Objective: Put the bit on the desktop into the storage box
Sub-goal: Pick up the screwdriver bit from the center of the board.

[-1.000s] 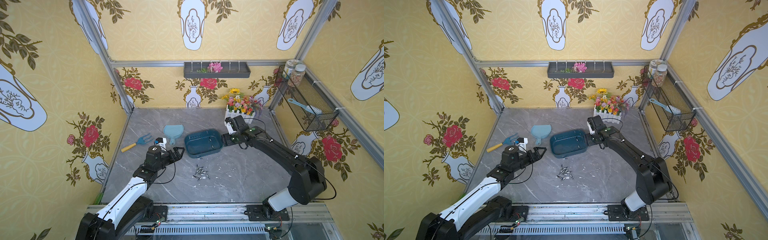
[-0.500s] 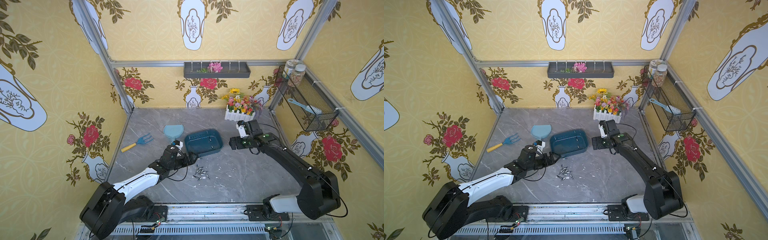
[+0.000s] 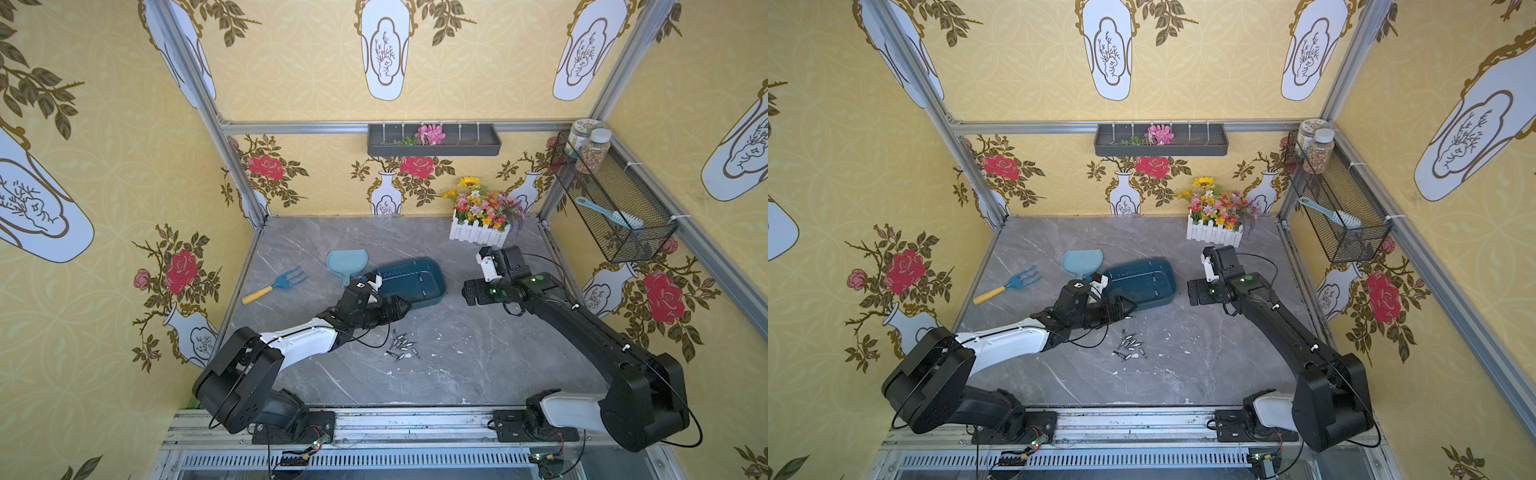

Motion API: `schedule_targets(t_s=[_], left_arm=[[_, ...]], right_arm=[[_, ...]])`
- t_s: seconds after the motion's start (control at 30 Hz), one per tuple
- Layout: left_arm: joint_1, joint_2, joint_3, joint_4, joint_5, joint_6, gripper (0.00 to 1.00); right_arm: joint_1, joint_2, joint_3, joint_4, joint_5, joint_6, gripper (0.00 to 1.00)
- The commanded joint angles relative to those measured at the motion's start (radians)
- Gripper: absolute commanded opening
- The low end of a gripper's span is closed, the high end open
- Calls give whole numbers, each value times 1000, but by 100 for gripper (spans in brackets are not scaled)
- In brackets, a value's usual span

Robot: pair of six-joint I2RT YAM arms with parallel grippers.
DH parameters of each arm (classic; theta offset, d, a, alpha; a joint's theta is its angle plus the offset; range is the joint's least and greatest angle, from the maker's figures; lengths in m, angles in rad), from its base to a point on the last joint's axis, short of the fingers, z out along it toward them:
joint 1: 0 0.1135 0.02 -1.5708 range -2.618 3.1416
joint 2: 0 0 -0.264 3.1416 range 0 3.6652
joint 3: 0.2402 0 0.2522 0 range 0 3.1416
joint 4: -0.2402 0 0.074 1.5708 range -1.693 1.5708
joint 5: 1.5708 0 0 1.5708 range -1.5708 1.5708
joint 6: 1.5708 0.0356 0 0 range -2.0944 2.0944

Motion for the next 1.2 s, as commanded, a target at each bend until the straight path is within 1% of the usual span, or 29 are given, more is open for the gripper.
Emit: schedule_targets(t_s=[0.0,0.3,0.47,0.63,0.87,1.03,1.17], left_arm=[[1,33,33,31,-18,62,100],[2,172,194,-55,-55,179,100],[4,209,235,-79,-62,221,100],[2,138,196,-95,-61,279,100],[2,7,130,-238,-80,415,100],[2,-32,118,-313,-103,490,92],[0,-11,134,-340,-92,522,81]], right_arm=[[0,-6,-5,20,28,4,97],[-2,-16,-6,-2,52,-2,97],[-3,-19,-14,-6,58,-3,97],[-4,-19,-12,-8,65,-16,97],[-6,-12,-13,0,65,-37,97],[-36,-31,-26,31,25,-34,97],[-75,-56,-46,73,-30,-18,97]])
